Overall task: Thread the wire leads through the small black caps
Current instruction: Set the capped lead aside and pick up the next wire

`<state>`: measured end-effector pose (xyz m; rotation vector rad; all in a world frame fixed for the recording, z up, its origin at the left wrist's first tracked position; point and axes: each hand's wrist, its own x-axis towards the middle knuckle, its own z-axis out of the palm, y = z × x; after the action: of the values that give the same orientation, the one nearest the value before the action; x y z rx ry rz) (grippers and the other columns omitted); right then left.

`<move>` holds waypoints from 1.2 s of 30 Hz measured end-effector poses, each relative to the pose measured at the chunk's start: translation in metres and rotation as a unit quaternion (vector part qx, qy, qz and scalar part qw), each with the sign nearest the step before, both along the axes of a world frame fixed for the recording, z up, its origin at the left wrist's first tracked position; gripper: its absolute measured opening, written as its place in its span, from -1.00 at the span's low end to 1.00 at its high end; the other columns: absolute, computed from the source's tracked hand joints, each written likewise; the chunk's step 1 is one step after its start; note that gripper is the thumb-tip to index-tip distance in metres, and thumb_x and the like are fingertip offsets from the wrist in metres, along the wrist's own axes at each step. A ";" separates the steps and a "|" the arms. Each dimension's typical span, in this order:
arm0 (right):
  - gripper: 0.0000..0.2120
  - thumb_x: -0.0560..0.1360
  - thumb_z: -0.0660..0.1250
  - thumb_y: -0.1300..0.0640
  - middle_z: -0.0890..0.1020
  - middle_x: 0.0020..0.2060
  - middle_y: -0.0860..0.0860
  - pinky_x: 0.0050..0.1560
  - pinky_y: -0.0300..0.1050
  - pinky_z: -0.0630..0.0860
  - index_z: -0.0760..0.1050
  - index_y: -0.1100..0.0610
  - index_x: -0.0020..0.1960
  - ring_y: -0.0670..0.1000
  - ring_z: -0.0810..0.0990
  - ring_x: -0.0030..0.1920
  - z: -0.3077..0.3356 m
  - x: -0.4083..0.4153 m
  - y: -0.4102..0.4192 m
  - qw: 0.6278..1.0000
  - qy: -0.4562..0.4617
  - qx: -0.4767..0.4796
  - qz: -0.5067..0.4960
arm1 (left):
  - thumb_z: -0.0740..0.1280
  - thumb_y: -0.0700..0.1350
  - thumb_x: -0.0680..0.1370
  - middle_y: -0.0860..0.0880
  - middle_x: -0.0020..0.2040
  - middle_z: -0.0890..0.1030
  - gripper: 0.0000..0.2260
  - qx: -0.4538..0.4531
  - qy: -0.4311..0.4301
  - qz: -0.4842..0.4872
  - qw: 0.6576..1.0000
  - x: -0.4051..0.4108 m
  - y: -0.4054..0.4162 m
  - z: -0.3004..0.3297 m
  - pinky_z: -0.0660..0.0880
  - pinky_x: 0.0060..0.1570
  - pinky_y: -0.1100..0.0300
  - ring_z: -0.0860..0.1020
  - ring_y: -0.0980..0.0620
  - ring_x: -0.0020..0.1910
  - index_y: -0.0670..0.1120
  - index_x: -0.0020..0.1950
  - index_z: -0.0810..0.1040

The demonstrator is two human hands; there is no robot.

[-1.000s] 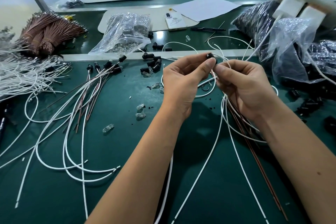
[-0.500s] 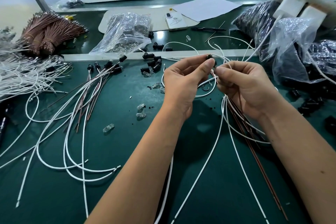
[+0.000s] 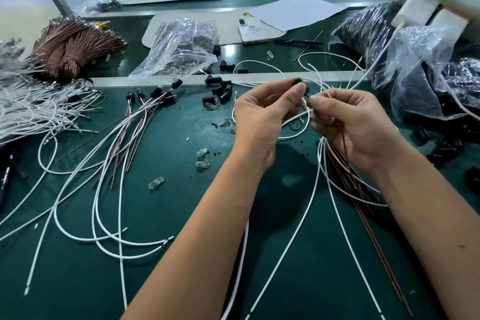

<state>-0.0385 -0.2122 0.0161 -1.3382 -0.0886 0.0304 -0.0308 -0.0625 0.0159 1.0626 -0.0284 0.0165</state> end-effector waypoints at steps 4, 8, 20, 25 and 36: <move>-0.90 0.39 0.48 0.13 0.39 -0.42 -0.02 -0.20 -0.16 0.32 0.64 0.09 -0.30 -0.05 0.31 -0.32 0.000 -0.001 0.001 1.000 -0.010 -0.001 -0.007 | 0.47 -0.35 0.49 -0.10 -0.21 0.71 -0.90 -0.003 -0.005 -0.003 1.000 0.000 0.000 0.000 0.59 -0.16 0.25 0.63 0.03 -0.28 -0.20 -0.04 0.69; -0.88 0.40 0.48 0.13 0.40 -0.42 0.00 -0.24 -0.16 0.29 0.66 0.08 -0.32 -0.03 0.30 -0.33 0.000 -0.001 0.005 0.999 -0.024 -0.007 -0.022 | 0.47 -0.34 0.49 -0.10 -0.20 0.71 -0.91 -0.004 -0.008 -0.005 1.000 0.002 0.000 -0.001 0.59 -0.15 0.24 0.63 0.04 -0.27 -0.19 -0.05 0.69; -0.92 0.38 0.49 0.12 0.45 -0.38 -0.01 -0.22 -0.20 0.41 0.67 0.08 -0.29 -0.06 0.37 -0.34 -0.001 0.001 0.001 0.999 -0.027 -0.006 -0.021 | 0.48 -0.35 0.48 -0.10 -0.22 0.70 -0.90 0.000 -0.016 -0.002 1.000 0.002 -0.005 -0.004 0.56 -0.20 0.25 0.61 0.04 -0.28 -0.20 -0.05 0.69; -0.91 0.38 0.49 0.12 0.45 -0.38 -0.01 -0.19 -0.16 0.37 0.67 0.07 -0.30 -0.05 0.35 -0.31 0.001 0.000 0.001 0.999 -0.028 -0.011 -0.019 | 0.48 -0.35 0.48 -0.08 -0.22 0.71 -0.90 0.003 -0.020 -0.001 1.000 0.001 -0.005 -0.004 0.56 -0.20 0.26 0.62 0.06 -0.28 -0.20 -0.06 0.70; -0.93 0.37 0.50 0.13 0.44 -0.38 0.04 -0.26 -0.21 0.39 0.65 0.10 -0.26 -0.01 0.35 -0.32 0.001 -0.002 0.001 0.999 -0.027 -0.027 -0.036 | 0.47 -0.37 0.48 -0.07 -0.24 0.71 -0.90 -0.007 -0.018 0.002 1.000 0.002 -0.006 -0.004 0.56 -0.21 0.28 0.62 0.10 -0.31 -0.22 -0.05 0.69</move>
<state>-0.0402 -0.2109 0.0166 -1.3964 -0.0857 -0.0637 -0.0290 -0.0684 0.0115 1.0478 -0.0574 0.0394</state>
